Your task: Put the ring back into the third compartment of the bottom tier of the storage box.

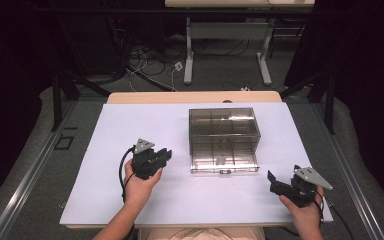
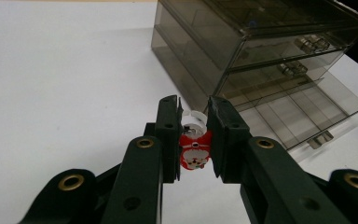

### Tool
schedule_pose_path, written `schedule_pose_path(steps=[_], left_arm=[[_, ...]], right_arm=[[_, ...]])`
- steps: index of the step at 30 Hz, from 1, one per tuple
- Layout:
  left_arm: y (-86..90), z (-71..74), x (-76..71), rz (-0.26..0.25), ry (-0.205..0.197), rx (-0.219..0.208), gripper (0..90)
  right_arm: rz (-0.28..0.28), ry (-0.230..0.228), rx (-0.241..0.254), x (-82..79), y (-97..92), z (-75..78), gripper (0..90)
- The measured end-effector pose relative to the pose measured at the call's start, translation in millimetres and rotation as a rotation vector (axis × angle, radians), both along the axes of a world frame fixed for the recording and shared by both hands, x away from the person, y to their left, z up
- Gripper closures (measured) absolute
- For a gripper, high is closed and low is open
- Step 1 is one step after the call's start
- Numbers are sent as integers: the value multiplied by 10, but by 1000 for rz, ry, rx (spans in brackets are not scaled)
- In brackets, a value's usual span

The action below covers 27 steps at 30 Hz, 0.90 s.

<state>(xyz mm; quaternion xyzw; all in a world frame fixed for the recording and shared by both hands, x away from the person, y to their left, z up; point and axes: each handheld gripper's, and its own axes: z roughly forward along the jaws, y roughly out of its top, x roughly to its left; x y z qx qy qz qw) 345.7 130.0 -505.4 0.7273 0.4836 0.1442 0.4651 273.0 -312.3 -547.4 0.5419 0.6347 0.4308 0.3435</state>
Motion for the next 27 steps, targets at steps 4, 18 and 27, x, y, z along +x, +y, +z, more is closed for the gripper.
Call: schedule_pose_path(steps=[4,18,27], left_arm=[[-87,71,24,-18,-7,8,745],[-496,286,128,-96,-42,2,745],[-735,330,151,-131,-54,10,745]], right_arm=[[-5,-8,2,-5,0,1,43],[-7,-15,0,-2,-3,6,43],[-8,-13,1,-11,-8,11,44]])
